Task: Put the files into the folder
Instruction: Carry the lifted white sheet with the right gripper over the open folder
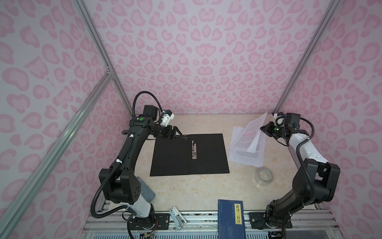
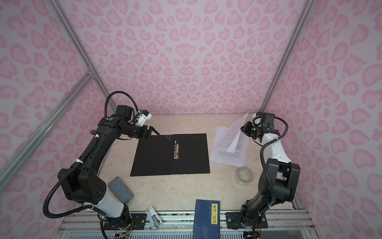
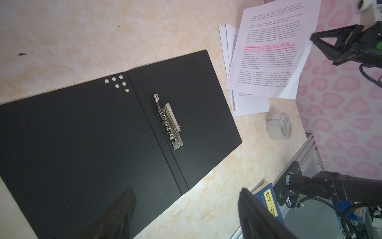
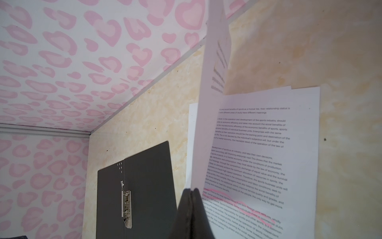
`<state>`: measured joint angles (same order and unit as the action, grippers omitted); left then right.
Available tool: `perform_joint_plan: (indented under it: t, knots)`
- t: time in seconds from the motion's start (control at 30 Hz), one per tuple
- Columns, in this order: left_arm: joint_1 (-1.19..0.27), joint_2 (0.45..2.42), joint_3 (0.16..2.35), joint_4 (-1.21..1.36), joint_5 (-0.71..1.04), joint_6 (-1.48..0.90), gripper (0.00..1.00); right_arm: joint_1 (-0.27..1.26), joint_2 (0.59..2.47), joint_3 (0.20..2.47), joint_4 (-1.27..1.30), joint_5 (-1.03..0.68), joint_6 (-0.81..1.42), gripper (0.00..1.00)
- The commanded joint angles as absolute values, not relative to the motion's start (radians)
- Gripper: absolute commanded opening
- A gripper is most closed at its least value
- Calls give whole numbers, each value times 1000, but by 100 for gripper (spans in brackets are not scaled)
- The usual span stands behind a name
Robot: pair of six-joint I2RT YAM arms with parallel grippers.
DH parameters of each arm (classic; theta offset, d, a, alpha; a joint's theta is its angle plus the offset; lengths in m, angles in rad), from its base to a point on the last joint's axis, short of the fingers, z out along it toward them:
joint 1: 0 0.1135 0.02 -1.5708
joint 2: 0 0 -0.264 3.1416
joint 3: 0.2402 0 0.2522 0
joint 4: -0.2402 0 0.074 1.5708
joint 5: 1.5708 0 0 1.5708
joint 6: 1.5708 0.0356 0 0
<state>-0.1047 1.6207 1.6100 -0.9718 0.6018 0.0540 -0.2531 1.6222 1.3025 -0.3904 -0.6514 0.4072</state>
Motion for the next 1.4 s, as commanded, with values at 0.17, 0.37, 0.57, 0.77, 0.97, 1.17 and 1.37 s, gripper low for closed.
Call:
perform_joint_plan:
  t: [0.17, 0.37, 0.57, 0.77, 0.97, 1.17, 1.37]
  knots:
    - [-104, 1614, 1603, -899, 600, -41, 81, -161, 1565, 1405, -535, -622, 347, 0]
    - [-94, 1623, 1595, -888, 588, -90, 81, -91, 1516, 1476, -586, -611, 350, 0]
    - [-64, 1615, 1561, -866, 581, -138, 81, 9, 1504, 1558, -636, -602, 359, 0]
    - [-24, 1586, 1524, -846, 566, -160, 81, 135, 1497, 1570, -607, -597, 408, 0]
    - [-12, 1576, 1506, -834, 572, -173, 82, 276, 1518, 1532, -504, -611, 494, 0]
    - [-12, 1580, 1506, -838, 580, -169, 81, 375, 1494, 1530, -423, -622, 569, 0]
    - [-12, 1588, 1511, -839, 592, -177, 81, 375, 1448, 1417, -334, -642, 626, 0]
